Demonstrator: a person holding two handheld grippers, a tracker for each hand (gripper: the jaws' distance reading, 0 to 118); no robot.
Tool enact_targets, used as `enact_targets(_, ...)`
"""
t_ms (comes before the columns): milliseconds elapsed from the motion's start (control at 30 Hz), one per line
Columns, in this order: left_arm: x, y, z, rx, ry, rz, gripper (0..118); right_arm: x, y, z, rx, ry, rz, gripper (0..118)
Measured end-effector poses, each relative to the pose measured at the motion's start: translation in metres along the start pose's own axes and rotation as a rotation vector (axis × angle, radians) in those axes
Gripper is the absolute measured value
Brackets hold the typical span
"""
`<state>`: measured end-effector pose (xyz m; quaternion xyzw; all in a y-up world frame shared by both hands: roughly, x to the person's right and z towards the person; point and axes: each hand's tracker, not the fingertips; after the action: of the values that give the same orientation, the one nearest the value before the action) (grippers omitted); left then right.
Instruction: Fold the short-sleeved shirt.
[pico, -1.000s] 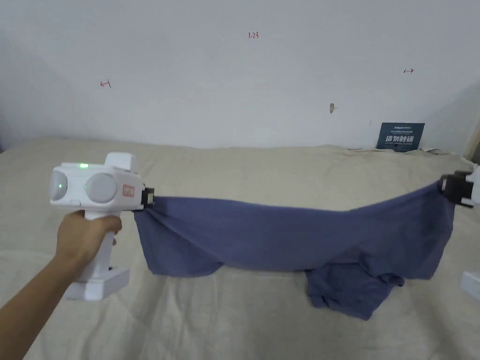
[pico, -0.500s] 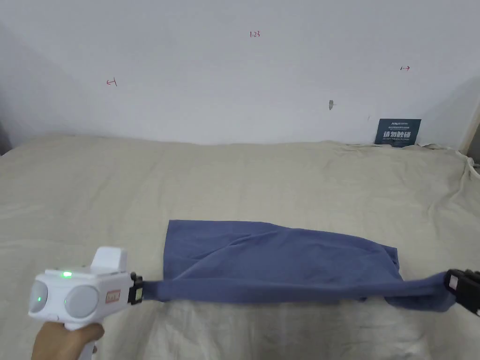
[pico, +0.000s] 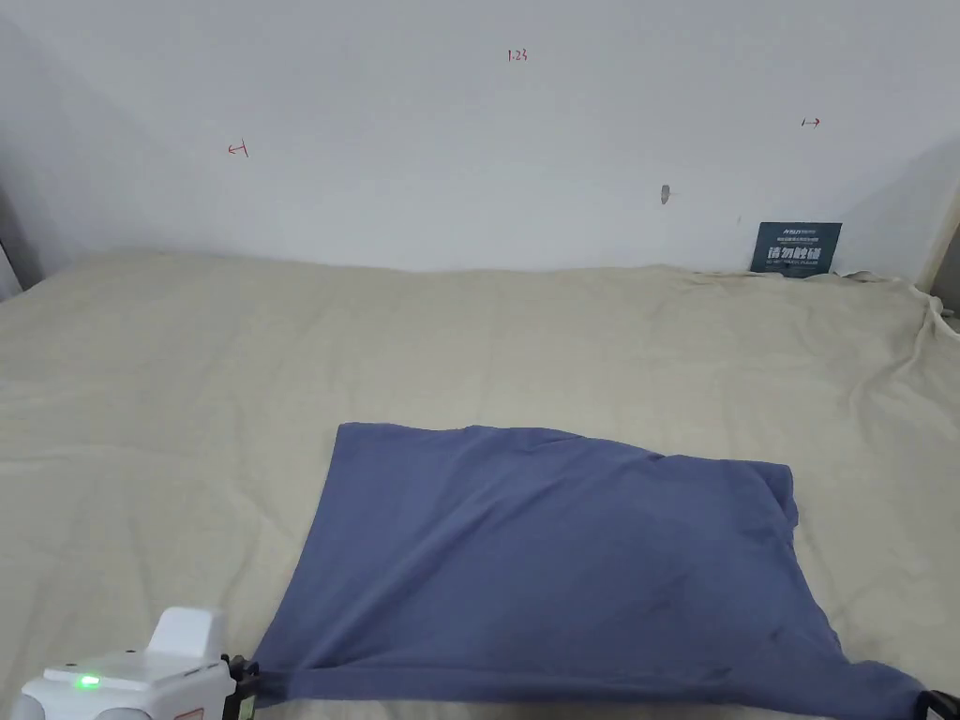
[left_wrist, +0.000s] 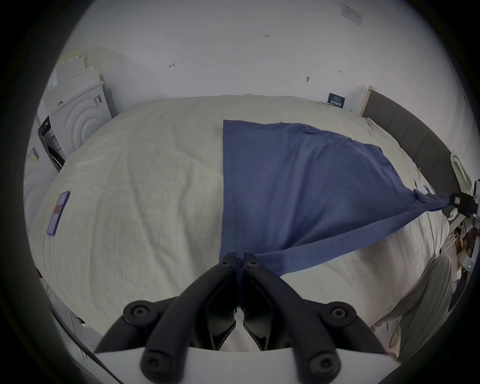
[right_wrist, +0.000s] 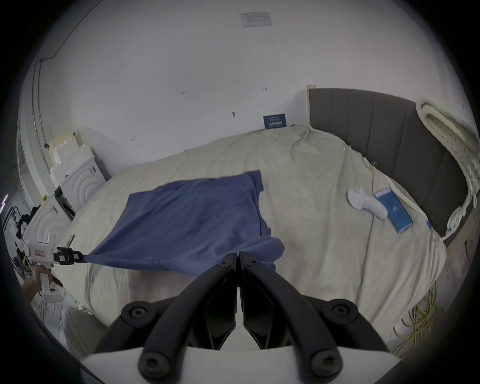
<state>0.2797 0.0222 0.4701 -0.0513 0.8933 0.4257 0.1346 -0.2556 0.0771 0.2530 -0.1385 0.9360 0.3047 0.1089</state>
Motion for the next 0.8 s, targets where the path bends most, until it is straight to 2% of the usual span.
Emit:
enact_targets(267, -0.004, -0.020, -0.008, -0.047, 0.012, 0.007, 0, 0.007, -0.031, -0.009, -0.092, -0.041, -0.002, 0)
enact_targets(533, 0.008, -0.034, -0.038, -0.171, 0.054, -0.025, 1, 0.014, -0.061, -0.078, -0.297, -0.146, -0.038, 0)
enact_targets(700, 0.017, -0.035, -0.033, -0.164, 0.080, -0.005, 2, 0.017, -0.081, -0.097, -0.368, -0.181, -0.041, 0)
enact_targets(733, 0.019, -0.034, -0.031, -0.167, 0.083, -0.004, 3, 0.018, -0.084, -0.097, -0.370, -0.184, -0.035, 0)
enact_targets(800, 0.017, -0.033, -0.029, -0.173, 0.087, -0.003, 14, 0.015, -0.081, -0.093, -0.362, -0.186, -0.018, 1)
